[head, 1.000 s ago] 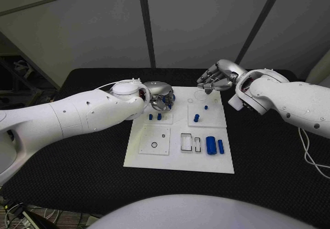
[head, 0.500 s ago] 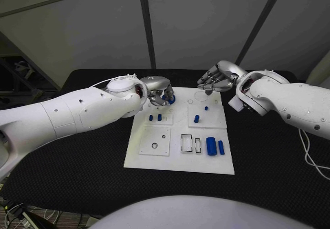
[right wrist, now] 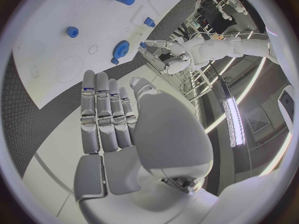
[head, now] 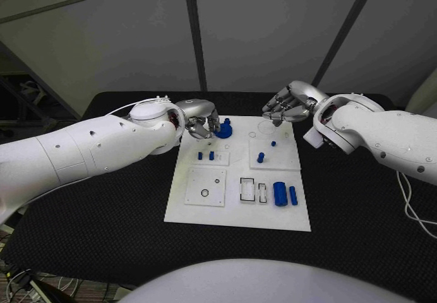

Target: Assemble the parts on the task board

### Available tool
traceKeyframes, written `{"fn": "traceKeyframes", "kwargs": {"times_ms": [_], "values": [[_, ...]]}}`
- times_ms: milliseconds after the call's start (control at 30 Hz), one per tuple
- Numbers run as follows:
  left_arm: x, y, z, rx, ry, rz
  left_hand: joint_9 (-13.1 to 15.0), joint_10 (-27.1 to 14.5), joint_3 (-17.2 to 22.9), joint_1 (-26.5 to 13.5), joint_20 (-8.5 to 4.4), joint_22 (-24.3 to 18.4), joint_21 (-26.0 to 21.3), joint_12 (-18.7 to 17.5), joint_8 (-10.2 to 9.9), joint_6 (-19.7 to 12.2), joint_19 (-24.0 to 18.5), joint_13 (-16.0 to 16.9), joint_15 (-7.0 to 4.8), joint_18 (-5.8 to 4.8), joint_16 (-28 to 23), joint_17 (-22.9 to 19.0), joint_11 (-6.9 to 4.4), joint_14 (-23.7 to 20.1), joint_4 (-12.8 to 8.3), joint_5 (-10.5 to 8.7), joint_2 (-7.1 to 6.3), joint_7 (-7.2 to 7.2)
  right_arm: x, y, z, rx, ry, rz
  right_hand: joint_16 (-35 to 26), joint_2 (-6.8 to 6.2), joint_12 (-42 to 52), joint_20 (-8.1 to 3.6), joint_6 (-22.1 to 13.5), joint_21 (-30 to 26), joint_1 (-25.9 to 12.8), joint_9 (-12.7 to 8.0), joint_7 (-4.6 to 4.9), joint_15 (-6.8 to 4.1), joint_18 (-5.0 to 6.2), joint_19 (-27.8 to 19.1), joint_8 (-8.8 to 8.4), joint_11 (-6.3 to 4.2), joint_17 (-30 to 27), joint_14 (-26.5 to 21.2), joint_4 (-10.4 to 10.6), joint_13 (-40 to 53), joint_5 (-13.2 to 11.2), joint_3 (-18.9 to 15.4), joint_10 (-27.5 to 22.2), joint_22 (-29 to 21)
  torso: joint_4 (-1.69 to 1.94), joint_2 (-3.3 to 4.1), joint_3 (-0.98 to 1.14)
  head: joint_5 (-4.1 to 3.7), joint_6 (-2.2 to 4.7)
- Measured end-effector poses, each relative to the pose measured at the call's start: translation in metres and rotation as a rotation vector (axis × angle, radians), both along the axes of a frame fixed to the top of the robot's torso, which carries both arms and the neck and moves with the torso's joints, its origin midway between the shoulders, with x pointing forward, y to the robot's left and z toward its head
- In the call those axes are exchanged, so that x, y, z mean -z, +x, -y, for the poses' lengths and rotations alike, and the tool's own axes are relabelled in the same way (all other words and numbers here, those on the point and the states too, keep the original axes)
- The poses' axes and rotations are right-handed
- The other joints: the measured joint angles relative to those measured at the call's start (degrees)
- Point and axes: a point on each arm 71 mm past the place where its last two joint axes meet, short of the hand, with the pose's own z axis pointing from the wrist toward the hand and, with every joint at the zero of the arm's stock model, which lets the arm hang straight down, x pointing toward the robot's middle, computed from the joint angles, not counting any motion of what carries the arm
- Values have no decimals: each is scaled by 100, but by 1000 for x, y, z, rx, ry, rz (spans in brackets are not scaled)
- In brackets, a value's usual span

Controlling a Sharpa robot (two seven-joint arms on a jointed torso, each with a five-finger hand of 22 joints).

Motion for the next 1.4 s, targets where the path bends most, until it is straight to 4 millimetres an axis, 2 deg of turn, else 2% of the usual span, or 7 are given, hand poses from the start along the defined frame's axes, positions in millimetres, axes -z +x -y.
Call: {"fn": "traceKeyframes", "kwargs": {"times_ms": [433,1400], "values": [[6,1,-10,-29,17,-32,-1,21,0,0,0,0,0,0,0,0,0,-1,0,0,0,-20,-21,0,0,0,0,0,1,0,0,1,0,-2,0,0,0,0,0,0,0,0,0,0,0,0,0,0,-1,0,0,0,0,0,0,0,0,3,1,20,-10],[16,-2,-10,-24,43,-82,-11,72,22,0,0,0,-1,-36,-10,62,0,13,0,0,0,-64,-31,0,-23,0,0,-20,1,0,1,2,-1,-3,0,0,0,0,0,0,0,0,0,0,0,0,0,0,-2,0,0,0,0,0,0,0,-4,6,2,34,-35]]}}
